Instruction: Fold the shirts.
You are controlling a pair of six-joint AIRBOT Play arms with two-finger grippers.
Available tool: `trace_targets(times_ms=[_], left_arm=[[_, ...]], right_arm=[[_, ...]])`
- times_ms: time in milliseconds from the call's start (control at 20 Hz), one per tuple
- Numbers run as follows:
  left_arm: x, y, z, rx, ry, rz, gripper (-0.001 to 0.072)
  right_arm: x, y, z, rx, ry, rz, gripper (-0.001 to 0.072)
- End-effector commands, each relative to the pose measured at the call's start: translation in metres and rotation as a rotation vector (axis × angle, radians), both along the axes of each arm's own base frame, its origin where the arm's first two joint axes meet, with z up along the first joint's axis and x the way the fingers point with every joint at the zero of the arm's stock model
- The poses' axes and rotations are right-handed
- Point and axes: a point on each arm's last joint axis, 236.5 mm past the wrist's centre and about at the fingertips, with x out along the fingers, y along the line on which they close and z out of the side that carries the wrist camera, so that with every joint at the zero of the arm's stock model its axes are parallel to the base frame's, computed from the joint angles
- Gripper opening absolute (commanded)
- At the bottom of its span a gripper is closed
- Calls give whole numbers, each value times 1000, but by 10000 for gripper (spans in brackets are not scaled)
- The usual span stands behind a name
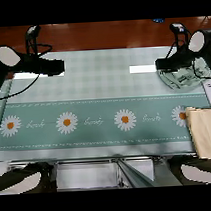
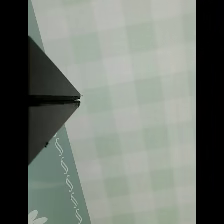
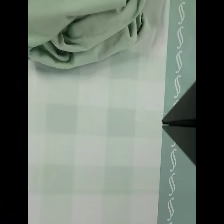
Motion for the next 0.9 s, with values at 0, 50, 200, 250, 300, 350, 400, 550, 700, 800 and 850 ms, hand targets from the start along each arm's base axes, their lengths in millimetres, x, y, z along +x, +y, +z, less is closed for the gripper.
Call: trace_targets(times_ms=[0, 50, 200, 250, 300, 350, 400, 550, 700, 800, 850], left_arm=[[0, 0, 0, 1, 0, -1, 21], [0, 0, 0, 0, 0, 0, 21], [0, 0, 0, 1, 0, -1, 21], [0, 0, 0, 0, 0, 0, 21], [0, 0, -1, 1, 1, 0, 21], [0, 0, -1, 1, 2, -1, 21], [0, 0, -2, 1, 3, -1, 21], [2, 0, -1, 0, -4, 2, 21], [30, 3, 13, -16, -124, 54, 23], [44, 6, 18, -24, -177, 79, 86], [48, 6, 18, -25, -191, 86, 180]], right_arm=[[0, 1, -1, 0, 2, 1, 22], [0, 1, 0, 0, 1, 1, 23], [0, 0, 0, 0, 1, 1, 23], [0, 1, -1, 0, 2, 1, 23], [0, 0, 0, 0, 1, 1, 23], [0, 1, 0, 0, 0, 1, 22], [2, 1, 0, 1, -8, 1, 23], [29, -2, 14, -14, -135, 11, 23], [66, 7, 41, 20, -329, 18, 23], [81, 12, 56, 49, -421, 19, 23], [87, 14, 63, 60, -458, 19, 23]])
